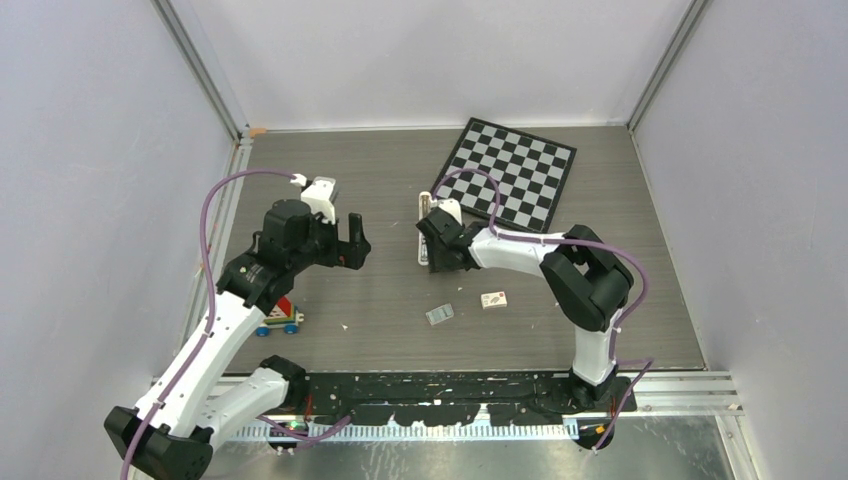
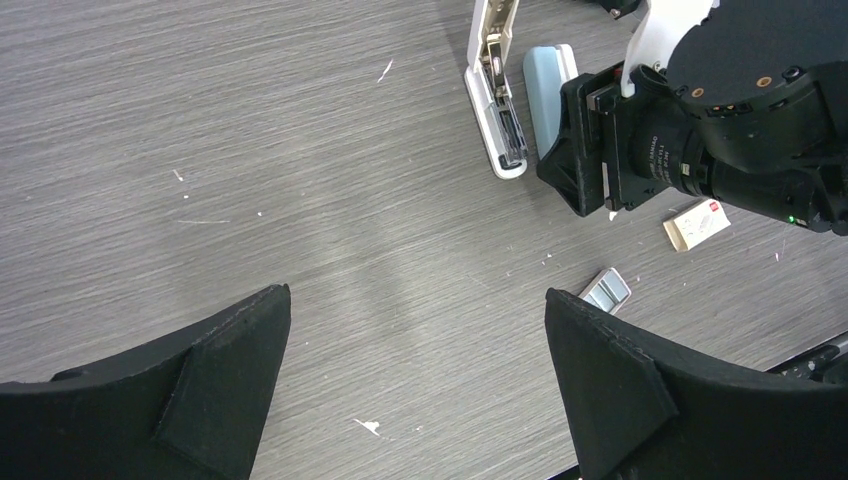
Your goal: Load the staples into the stapler
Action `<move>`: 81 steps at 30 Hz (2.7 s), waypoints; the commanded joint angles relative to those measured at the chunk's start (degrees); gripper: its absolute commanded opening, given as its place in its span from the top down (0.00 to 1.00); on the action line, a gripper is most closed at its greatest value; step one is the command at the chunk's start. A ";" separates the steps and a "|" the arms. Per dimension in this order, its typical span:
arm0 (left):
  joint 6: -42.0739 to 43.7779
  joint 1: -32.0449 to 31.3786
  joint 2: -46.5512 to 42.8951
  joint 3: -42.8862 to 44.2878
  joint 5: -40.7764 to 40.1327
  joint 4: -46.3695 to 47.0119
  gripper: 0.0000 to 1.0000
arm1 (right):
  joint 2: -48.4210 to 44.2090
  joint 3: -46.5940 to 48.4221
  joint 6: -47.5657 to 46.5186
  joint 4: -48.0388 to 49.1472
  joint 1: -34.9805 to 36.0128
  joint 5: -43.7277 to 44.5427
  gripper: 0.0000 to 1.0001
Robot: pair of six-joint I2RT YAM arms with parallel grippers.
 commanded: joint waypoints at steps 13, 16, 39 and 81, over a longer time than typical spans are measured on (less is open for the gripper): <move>-5.16 -0.05 1.02 1.58 0.96 1.96 0.00 | -9.64 -9.95 2.12 9.73 0.12 -0.39 0.60; -9.32 -0.05 2.58 2.34 2.86 1.80 0.00 | -13.07 -12.85 2.69 13.16 0.12 -2.15 0.60; -37.07 -1.72 15.16 -4.80 11.68 21.19 0.24 | -33.60 -28.09 7.31 38.05 3.37 -11.60 0.60; -29.38 -1.98 9.96 -6.58 3.10 15.13 0.19 | -33.74 -43.34 35.35 43.05 -20.25 -11.54 0.56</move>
